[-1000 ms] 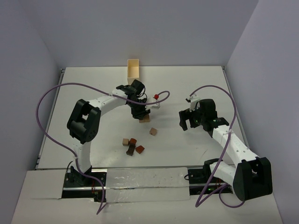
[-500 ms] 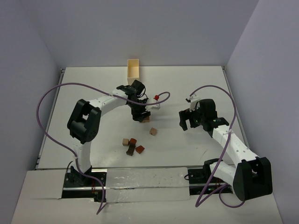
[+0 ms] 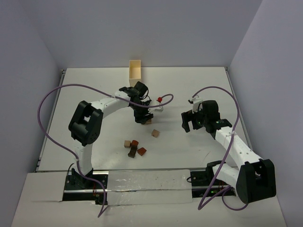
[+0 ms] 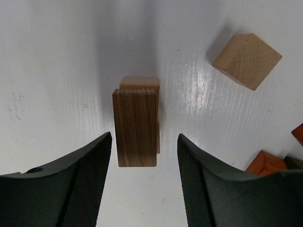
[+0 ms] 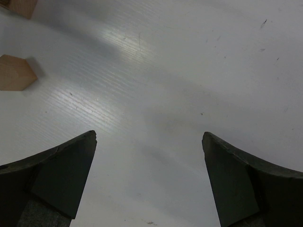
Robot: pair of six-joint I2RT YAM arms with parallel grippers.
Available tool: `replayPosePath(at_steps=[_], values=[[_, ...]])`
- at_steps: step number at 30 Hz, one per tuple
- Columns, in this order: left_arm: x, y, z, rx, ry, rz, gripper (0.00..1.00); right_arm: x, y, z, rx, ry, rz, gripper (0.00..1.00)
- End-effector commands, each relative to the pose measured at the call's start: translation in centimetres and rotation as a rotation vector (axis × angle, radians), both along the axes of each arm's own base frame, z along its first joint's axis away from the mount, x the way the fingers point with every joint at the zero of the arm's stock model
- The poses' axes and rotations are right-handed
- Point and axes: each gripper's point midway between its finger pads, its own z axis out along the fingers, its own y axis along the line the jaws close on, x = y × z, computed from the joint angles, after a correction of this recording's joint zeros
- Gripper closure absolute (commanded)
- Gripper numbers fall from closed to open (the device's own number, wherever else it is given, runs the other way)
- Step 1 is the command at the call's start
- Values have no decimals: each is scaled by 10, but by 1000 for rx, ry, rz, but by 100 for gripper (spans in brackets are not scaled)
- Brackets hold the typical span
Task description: Build the wood block tower
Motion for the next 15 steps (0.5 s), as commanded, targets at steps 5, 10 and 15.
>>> replayPosePath(at_steps=[5, 10, 15], values=[[5, -19, 2, -25, -38, -51, 36, 13, 2, 20, -4, -57, 11, 0], [5, -24, -1, -25, -47, -66, 36, 13, 3, 20, -4, -56, 12, 0], [7, -27, -4, -24, -54, -73, 36, 14, 3, 21, -5, -58, 13, 0]])
